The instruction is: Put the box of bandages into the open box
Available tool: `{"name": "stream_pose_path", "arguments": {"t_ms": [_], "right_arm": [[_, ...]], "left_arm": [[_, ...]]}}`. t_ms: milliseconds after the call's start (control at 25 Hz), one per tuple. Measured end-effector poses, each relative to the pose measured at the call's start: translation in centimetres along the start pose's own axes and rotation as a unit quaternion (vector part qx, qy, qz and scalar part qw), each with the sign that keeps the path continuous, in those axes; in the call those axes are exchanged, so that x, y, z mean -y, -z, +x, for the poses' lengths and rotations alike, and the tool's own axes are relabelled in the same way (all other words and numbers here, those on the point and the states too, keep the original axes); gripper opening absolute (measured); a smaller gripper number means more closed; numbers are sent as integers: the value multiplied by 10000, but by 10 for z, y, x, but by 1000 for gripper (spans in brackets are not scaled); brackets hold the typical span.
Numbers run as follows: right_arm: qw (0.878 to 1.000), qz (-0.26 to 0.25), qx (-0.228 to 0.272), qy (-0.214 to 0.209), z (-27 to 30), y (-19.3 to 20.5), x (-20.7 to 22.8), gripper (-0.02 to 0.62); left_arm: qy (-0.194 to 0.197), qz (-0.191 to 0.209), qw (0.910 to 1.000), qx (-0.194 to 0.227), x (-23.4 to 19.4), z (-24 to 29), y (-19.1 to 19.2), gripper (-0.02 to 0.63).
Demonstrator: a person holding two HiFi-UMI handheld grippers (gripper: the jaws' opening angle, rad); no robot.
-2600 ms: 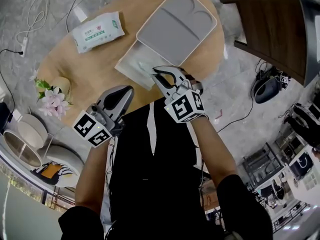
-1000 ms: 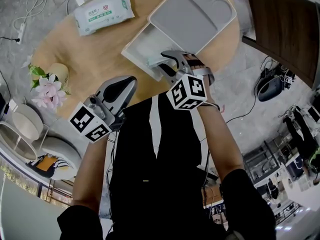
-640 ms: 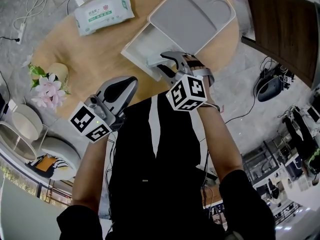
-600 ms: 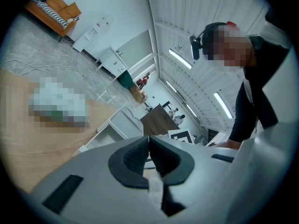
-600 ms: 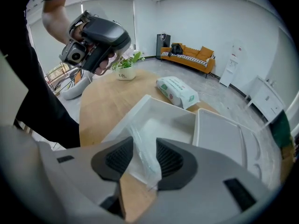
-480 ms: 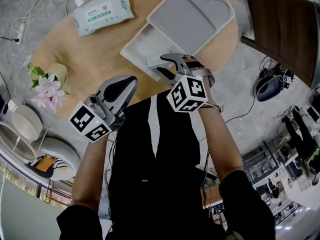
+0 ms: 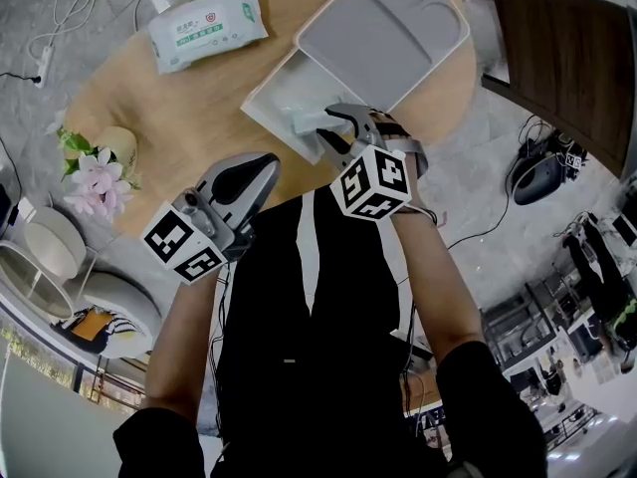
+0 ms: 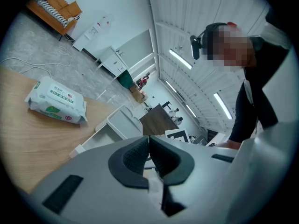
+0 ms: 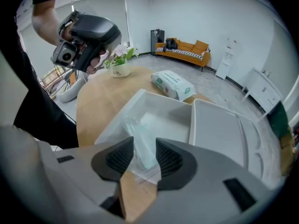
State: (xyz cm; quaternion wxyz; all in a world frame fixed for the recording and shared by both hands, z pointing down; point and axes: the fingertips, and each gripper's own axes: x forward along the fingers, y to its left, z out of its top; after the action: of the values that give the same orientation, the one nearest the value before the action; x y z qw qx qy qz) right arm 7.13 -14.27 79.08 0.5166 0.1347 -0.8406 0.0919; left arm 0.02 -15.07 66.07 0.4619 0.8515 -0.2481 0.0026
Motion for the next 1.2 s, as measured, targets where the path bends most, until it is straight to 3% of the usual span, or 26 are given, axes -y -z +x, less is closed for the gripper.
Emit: {"name": "stream_pose_path", "arguments": {"t_ms": [120,520,880,1200], "right_arm": [[9999,-34,-108,94,4,3,4,156],[9997,-16,235,95,-30,-7,8,156],[9908,464,1224,341,-105,-63,25,62],[9685,957,2200,669,-213,-130,42,18]], "left_arm": [[-30,-3,10000,-2,-2,0,0,18],[-28,4,10000,11,1,6,-5,18],[62,356,9991,229,41,-1,-50,18],[255,838,9952,432,104,-24,-115,18]]}}
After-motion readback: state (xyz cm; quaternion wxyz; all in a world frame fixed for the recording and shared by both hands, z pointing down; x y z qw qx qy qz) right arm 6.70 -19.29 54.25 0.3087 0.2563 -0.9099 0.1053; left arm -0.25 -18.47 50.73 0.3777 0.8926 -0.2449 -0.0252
